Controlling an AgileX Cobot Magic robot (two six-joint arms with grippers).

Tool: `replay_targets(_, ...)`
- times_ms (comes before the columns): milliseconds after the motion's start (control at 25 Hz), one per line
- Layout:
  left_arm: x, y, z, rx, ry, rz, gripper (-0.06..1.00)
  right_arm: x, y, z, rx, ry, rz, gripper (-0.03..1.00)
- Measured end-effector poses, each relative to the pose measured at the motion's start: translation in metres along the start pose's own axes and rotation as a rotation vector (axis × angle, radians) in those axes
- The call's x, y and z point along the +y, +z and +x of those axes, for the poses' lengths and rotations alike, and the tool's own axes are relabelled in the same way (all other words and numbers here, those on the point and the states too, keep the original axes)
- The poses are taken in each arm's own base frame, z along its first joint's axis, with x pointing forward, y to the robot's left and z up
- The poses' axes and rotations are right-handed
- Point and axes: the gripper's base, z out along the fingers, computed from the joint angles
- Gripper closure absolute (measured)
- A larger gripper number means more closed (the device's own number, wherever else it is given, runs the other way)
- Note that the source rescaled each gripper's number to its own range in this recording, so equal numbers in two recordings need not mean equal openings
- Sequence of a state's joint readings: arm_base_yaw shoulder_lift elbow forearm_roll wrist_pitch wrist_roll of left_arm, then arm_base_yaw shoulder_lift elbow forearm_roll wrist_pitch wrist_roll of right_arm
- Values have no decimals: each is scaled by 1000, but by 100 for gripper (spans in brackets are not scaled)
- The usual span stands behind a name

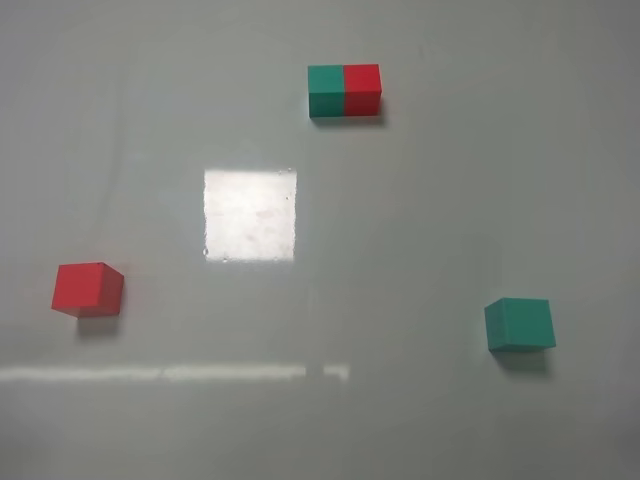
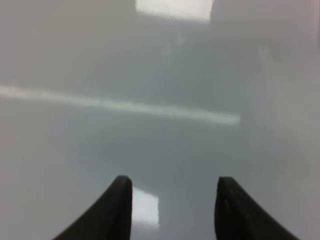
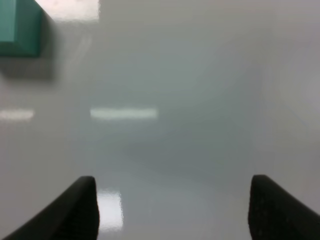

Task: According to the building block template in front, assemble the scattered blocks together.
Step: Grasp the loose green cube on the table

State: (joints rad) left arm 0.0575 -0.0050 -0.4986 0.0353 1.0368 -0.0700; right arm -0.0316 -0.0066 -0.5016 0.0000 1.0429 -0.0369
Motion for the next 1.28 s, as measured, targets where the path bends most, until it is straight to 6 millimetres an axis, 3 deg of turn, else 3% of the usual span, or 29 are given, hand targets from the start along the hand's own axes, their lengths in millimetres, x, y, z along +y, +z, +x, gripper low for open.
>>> replay_targets(1280,0,0,0,1,-2,0,93,0,-2,-2,-13,6,0,48)
